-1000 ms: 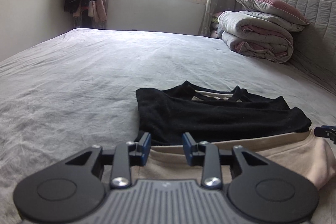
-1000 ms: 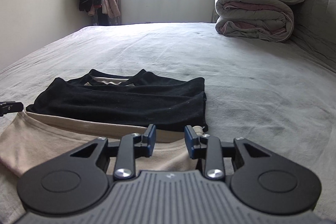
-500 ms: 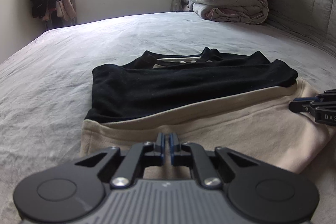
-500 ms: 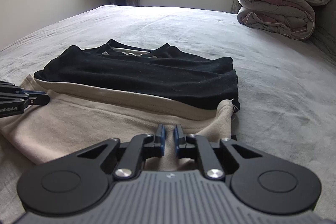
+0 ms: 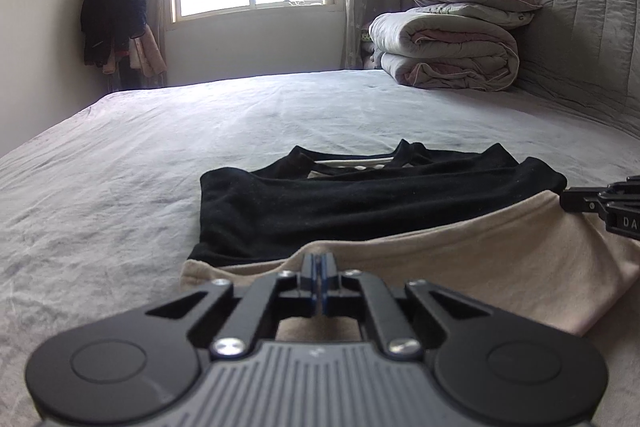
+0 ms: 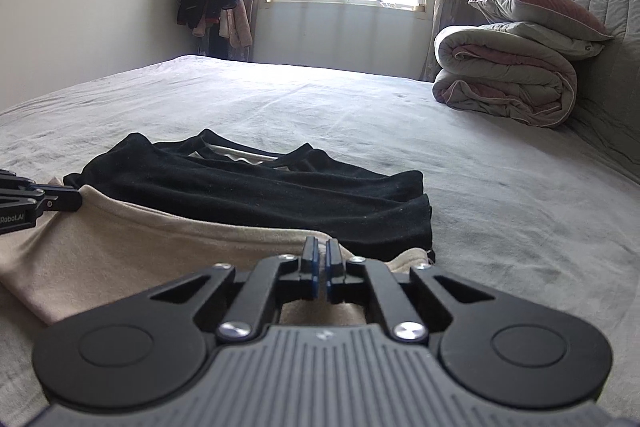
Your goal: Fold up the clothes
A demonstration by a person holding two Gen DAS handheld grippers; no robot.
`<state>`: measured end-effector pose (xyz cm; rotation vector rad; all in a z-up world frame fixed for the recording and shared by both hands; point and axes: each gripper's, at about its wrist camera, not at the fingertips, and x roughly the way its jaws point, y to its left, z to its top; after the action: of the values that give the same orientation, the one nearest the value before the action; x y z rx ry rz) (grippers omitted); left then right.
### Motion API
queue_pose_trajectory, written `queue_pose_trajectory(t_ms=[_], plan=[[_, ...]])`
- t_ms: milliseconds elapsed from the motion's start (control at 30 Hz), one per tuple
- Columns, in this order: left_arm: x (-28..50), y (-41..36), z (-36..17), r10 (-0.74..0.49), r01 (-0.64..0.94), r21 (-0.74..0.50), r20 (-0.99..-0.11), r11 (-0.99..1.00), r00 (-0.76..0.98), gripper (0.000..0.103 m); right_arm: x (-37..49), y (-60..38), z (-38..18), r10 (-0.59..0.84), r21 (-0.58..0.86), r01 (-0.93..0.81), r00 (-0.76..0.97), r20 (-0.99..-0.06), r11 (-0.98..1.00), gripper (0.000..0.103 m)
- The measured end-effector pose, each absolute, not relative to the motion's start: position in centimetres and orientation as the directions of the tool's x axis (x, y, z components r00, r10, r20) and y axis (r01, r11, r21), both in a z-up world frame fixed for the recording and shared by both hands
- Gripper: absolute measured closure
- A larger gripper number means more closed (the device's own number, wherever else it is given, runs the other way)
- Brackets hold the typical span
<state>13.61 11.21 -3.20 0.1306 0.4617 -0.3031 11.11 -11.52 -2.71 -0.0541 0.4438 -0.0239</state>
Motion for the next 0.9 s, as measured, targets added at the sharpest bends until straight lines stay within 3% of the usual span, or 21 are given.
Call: queue_pose_trajectory(t_ms=[200, 400, 500, 567, 600, 667, 900], plan=[[15.0, 10.3, -4.7, -0.222, 0.309, 0.087, -0.519, 0.947, 0.825, 0.101, 12.3, -11.6, -4.0, -0.026, -0.067, -0.008, 0.876, -0.481, 0.998, 0.099], [15.2, 10.1, -5.1, -0.207, 0.308, 0.098, -0.547, 0.946, 0.811, 0.098, 12.8, -11.7, -4.6, -0.008, -0.049, -0.022, 0.844, -0.536, 0.999, 0.088], [14.9, 10.7, -4.3, -0.217, 0.303, 0.063, -0.564, 0.951, 0.797, 0.088, 12.4, -11.9, -3.7, 0.007, -0.015, -0.017, 0.840, -0.543, 1.000, 0.087], [14.6, 11.4, -3.8, -0.229, 0.298, 0.030, -0.570, 0.954, 0.789, 0.072, 12.0, -12.2, -2.7, 0.017, 0.010, -0.013, 0.845, -0.535, 1.000, 0.084], [14.5, 11.8, -3.5, -0.234, 0.295, 0.014, -0.572, 0.955, 0.786, 0.069, 11.7, -12.3, -2.2, 0.020, 0.023, -0.010, 0.847, -0.531, 1.000, 0.081], [14.3, 12.6, -3.1, -0.238, 0.285, -0.010, -0.578, 0.958, 0.781, 0.066, 11.2, -12.7, -1.6, 0.016, 0.037, 0.004, 0.852, -0.523, 0.999, 0.062], [13.2, 15.2, -2.6, -0.255, 0.270, -0.063, -0.582, 0.961, 0.772, 0.064, 10.0, -13.7, -1.1, 0.019, 0.111, 0.046, 0.852, -0.523, 0.993, 0.062]])
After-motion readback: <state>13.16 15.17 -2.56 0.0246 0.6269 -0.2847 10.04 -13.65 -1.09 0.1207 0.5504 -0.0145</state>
